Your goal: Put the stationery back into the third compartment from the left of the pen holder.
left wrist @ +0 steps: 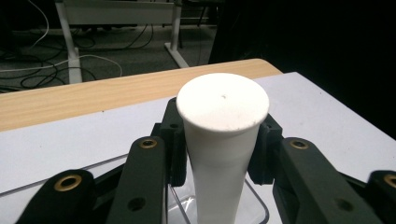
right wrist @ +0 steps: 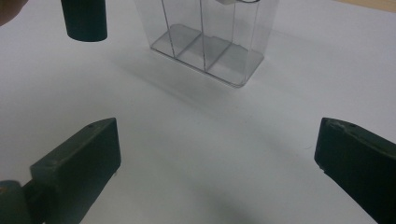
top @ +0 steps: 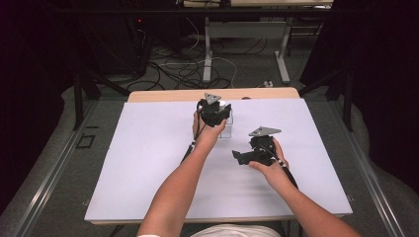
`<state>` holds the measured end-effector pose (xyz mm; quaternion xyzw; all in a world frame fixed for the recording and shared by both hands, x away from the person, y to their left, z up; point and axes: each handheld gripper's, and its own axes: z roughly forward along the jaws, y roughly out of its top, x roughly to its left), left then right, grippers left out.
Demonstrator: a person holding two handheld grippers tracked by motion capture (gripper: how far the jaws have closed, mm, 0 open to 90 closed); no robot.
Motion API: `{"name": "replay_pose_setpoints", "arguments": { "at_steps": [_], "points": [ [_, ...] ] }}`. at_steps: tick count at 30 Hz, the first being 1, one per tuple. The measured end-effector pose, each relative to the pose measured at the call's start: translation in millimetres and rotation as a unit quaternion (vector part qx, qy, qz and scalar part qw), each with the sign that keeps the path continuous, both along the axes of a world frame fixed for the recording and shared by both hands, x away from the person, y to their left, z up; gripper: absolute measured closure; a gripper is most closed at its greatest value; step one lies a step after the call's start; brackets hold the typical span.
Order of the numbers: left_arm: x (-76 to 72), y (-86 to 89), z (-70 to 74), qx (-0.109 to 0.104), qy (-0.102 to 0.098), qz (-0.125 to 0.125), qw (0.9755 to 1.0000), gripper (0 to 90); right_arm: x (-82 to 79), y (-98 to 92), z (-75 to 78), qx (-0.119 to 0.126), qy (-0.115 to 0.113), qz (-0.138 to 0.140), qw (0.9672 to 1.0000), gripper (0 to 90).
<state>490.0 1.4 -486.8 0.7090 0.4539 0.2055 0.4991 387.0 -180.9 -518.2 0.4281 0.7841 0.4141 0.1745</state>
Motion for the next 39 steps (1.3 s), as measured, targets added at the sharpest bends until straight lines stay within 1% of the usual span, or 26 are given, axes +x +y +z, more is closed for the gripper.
{"name": "replay_pose_setpoints", "arguments": {
  "at_steps": [1, 2, 3, 5, 6, 7, 8, 10, 13, 15, 17, 18, 20, 23, 25, 27, 30, 32, 35, 37, 39],
  "points": [
    [0.0, 0.1, -0.1, 0.0, -0.002, 0.0, 1.0, 65.9, -0.3, 0.4, -0.2, 0.003, 0.001, -0.004, 1.0, 0.3],
    [0.1, -0.6, -0.1, -0.004, -0.005, 0.003, 1.0, 63.6, 0.2, 0.1, -0.7, 0.002, -0.002, -0.001, 1.0, 0.5],
    [0.1, -1.6, 0.0, -0.009, -0.015, 0.005, 0.9998, 59.6, 0.0, 0.4, -0.7, 0.003, 0.0, -0.001, 1.0, 0.6],
    [-0.8, -0.4, 2.1, -0.003, -0.021, 0.003, 0.9998, 51.8, -0.1, 0.4, -0.9, 0.002, 0.001, 0.001, 1.0, 0.6],
    [-1.2, -0.2, 3.2, -0.002, -0.027, 0.002, 0.9996, 48.4, 0.6, 0.3, -1.6, 0.001, -0.002, 0.004, 1.0, 0.6],
    [-1.9, 0.0, 4.4, -0.001, -0.031, 0.001, 0.9995, 45.3, 0.0, 0.7, -1.5, 0.002, 0.004, 0.001, 1.0, 0.6],
    [-3.0, 0.7, 6.1, 0.004, -0.038, 0.0, 0.9993, 43.5, 0.2, 0.7, -1.7, 0.002, 0.004, 0.001, 1.0, 0.6],
    [-4.1, 2.7, 9.2, 0.011, -0.047, -0.002, 0.9988, 38.9, 0.5, 0.6, -2.1, 0.001, 0.003, 0.0, 1.0, 0.7],
    [-6.6, 6.8, 15.3, 0.01, -0.052, -0.004, 0.9986, 34.3, 0.3, 0.4, -1.5, 0.0, 0.008, -0.001, 1.0, 0.7],
    [-8.9, 9.6, 19.8, 0.006, -0.055, -0.004, 0.9984, 32.1, 0.6, 0.3, -2.0, 0.001, 0.003, -0.001, 1.0, 0.7],
    [-12.1, 12.0, 24.9, 0.007, -0.059, -0.009, 0.9982, 31.2, 0.6, -0.4, -1.8, 0.001, 0.003, 0.0, 1.0, 0.7],
    [-14.0, 12.7, 27.4, 0.011, -0.062, -0.011, 0.998, 30.4, 0.7, -0.7, -1.8, 0.001, 0.003, 0.001, 1.0, 0.7],
    [-18.7, 14.9, 32.9, 0.023, -0.061, -0.019, 0.9977, 29.8, 0.9, -0.4, -1.7, 0.002, 0.002, -0.003, 1.0, 0.7],
    [-24.5, 19.4, 39.5, 0.028, -0.049, -0.026, 0.9981, 29.5, 0.9, -1.0, -1.4, 0.003, 0.0, -0.004, 1.0, 0.7],
    [-29.0, 24.8, 43.9, 0.024, -0.041, -0.03, 0.9984, 29.3, 0.8, -1.6, -1.2, 0.002, 0.0, -0.004, 1.0, 0.7],
    [-32.8, 30.2, 47.3, 0.02, -0.039, -0.033, 0.9985, 28.9, 0.7, -1.7, -1.0, 0.003, 0.0, -0.005, 1.0, 0.7],
    [-38.7, 37.1, 52.2, 0.016, -0.044, -0.033, 0.9983, 27.2, 0.9, -1.7, -1.1, 0.002, -0.001, -0.004, 1.0, 0.7],
    [-42.1, 41.3, 54.9, 0.012, -0.046, -0.031, 0.9984, 21.6, 0.9, -2.2, -1.2, -0.001, -0.001, -0.001, 1.0, 0.7],
    [-47.1, 48.5, 58.1, 0.005, -0.047, -0.032, 0.9984, 17.1, 0.9, -2.1, -0.9, 0.001, 0.0, -0.005, 1.0, 0.7],
    [-50.5, 53.2, 59.4, 0.007, -0.048, -0.033, 0.9982, 15.8, 0.6, -2.4, -0.5, 0.003, 0.002, -0.006, 1.0, 0.7],
    [-53.0, 57.6, 59.3, 0.006, -0.042, -0.035, 0.9985, 13.2, 0.6, -2.5, -0.4, 0.003, 0.002, -0.007, 1.0, 0.7]
  ]
}}
